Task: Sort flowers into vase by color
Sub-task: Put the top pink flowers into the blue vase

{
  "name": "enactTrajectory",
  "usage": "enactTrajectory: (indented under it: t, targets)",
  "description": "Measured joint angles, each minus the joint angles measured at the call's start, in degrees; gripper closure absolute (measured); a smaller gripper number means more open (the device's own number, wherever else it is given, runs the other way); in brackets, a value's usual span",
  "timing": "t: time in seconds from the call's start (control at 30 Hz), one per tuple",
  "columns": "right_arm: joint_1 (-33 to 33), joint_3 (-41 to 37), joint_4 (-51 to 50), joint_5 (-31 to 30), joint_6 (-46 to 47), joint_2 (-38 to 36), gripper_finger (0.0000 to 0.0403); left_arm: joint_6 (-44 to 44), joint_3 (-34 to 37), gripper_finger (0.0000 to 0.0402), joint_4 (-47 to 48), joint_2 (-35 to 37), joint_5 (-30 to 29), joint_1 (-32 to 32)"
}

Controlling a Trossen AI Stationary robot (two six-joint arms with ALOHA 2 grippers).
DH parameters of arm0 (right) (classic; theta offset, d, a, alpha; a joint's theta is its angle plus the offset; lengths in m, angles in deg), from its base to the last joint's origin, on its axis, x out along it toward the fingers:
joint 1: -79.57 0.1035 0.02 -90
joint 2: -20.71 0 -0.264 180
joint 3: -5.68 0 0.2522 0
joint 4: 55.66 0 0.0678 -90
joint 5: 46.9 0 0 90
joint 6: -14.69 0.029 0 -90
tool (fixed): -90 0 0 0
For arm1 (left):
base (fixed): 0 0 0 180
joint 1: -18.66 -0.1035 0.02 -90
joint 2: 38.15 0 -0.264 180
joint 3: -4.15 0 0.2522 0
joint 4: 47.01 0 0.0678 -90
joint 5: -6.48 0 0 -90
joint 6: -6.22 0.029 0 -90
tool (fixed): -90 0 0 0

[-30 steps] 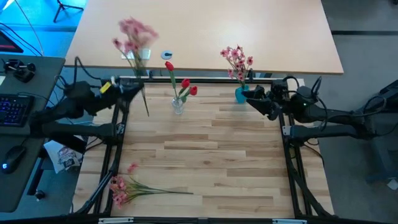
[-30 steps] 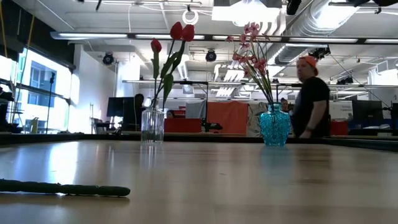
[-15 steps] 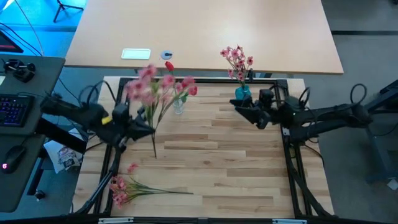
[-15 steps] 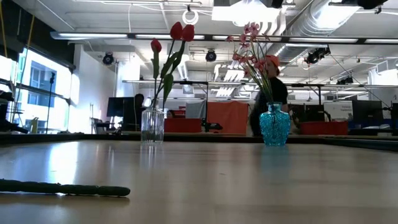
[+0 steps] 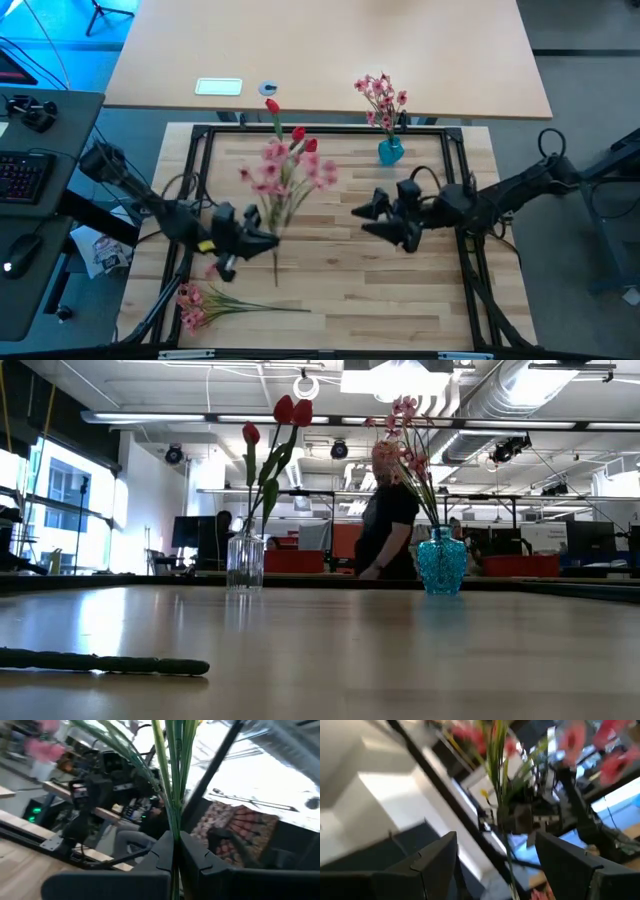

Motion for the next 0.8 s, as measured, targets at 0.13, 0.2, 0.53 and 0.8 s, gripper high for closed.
enactTrajectory:
  t: [0.13, 0.2, 0.53, 0.8]
  targets:
    - [2.4, 4.0, -7.5, 1.0, -3.7, 1.4, 0.0137, 1.5, -7.4, 0.0401, 0.5, -8.9, -5.0, 0.6]
    - [3.5, 5.8, -10.1, 1.1, -6.0, 1.9, 0.0137, 4.6, -11.6, 0.0401, 0.6, -12.6, -7.1, 0.9]
    - [5.5, 13.9, -10.8, 0.8, -10.5, 7.6, 0.0137, 18.7, -26.3, 0.0401, 0.4, -22.2, -10.4, 0.7]
    - [5.4, 21.9, -11.0, -0.1, -14.2, 14.7, 0.0137, 18.5, -27.3, 0.0401, 3.0, -22.0, -6.9, -1.3]
